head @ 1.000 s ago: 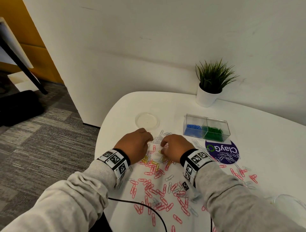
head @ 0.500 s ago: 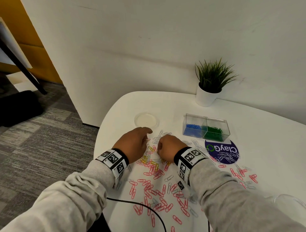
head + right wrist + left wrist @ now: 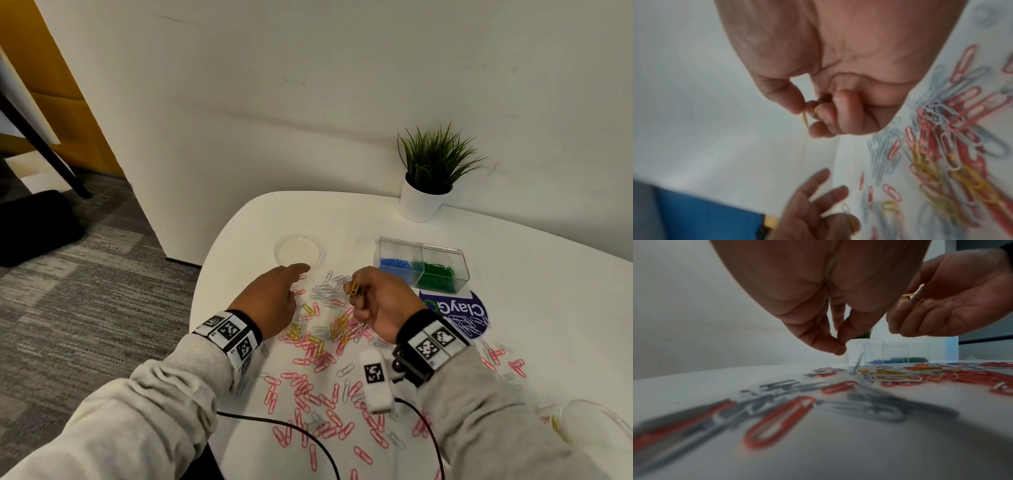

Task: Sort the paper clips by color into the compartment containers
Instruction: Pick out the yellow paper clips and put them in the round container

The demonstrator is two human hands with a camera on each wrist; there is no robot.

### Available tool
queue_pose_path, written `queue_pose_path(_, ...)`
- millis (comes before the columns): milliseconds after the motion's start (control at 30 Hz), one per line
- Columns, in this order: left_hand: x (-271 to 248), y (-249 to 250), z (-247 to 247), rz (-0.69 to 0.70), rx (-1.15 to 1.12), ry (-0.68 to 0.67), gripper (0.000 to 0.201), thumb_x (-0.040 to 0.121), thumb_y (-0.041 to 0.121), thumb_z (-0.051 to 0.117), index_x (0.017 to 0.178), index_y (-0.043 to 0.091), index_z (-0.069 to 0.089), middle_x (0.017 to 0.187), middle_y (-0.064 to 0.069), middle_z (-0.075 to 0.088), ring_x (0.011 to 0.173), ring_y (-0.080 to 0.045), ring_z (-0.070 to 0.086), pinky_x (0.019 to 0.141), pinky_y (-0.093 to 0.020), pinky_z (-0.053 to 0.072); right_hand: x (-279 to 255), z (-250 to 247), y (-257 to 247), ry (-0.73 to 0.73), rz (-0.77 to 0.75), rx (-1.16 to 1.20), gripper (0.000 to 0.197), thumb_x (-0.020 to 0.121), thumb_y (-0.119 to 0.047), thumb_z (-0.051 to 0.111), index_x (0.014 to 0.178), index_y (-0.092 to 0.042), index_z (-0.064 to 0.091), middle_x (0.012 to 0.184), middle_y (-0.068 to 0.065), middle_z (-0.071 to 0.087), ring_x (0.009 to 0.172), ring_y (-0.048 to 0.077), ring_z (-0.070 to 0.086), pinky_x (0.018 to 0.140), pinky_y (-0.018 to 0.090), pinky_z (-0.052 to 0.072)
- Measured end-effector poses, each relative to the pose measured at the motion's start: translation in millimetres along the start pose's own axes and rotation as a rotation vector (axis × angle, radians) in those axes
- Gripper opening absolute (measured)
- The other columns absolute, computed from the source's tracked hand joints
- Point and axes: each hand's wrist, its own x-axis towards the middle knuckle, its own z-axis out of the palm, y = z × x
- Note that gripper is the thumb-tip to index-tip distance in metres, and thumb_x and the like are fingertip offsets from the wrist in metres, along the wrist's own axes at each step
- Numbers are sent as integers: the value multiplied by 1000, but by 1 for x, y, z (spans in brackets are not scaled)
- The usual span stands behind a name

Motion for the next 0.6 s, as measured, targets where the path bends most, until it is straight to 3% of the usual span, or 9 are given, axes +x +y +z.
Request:
queue_pose_path(67, 0, 1, 0, -23, -2, -22, 48, 96, 9, 45, 141, 27, 46, 120, 2, 63, 109, -17, 60, 94, -26, 46, -3, -9, -1, -23, 68, 285, 17, 89, -1, 42, 78, -13, 47, 68, 8, 56, 51, 14, 39, 41, 22, 28)
queue_pose_path(200, 2, 2, -2, 0, 144, -111, 29, 95, 11, 42, 107, 28, 62, 102, 5, 58, 93, -18, 60, 82, -32, 49, -2, -18, 4, -52, 129, 210, 15, 83, -3, 39, 84, -13, 49, 64, 4, 44, 52, 15, 34, 41, 21, 24)
queue_pose_path(267, 2, 4, -1, 21, 181, -189, 27, 96, 14, 42, 99, 25, 67, 104, 5, 54, 94, -19, 59, 83, -33, 48, 0, -19, 7, 5, 62, -192, 9, 88, -8, 47, 83, -12, 54, 62, -1, 44, 50, 13, 34, 42, 21, 24)
queue_pose_path(333, 2, 5, 1, 43, 206, -236, 30, 96, 16, 43, 108, 24, 69, 109, 5, 54, 98, -18, 58, 86, -33, 47, 2, -17, 13, 61, -125, -881, 8, 92, -17, 55, 88, -15, 62, 68, -9, 53, 60, 11, 48, 50, 23, 34)
queue_pose_path(400, 3, 4, 3, 73, 226, -236, 33, 97, 18, 44, 120, 25, 66, 114, 4, 55, 103, -19, 58, 88, -34, 48, 3, -14, 17, 38, -240, -1326, 6, 94, -29, 58, 96, -25, 63, 74, -14, 53, 75, 9, 54, 62, 24, 37)
queue_pose_path(500, 4, 4, 4, 120, 294, -271, 33, 97, 19, 47, 122, 27, 66, 102, 5, 51, 101, -21, 57, 83, -35, 49, 4, -14, 19, -20, -280, -1454, 11, 93, -37, 61, 104, -33, 62, 82, -17, 54, 86, 10, 52, 73, 25, 37)
queue_pose_path(600, 5, 5, 3, 131, 327, -279, 29, 97, 19, 48, 116, 25, 69, 94, 7, 46, 96, -20, 56, 78, -31, 46, 4, -14, 16, -28, -305, -1500, 16, 91, -32, 63, 107, -35, 63, 108, -11, 61, 95, 10, 52, 78, 24, 36)
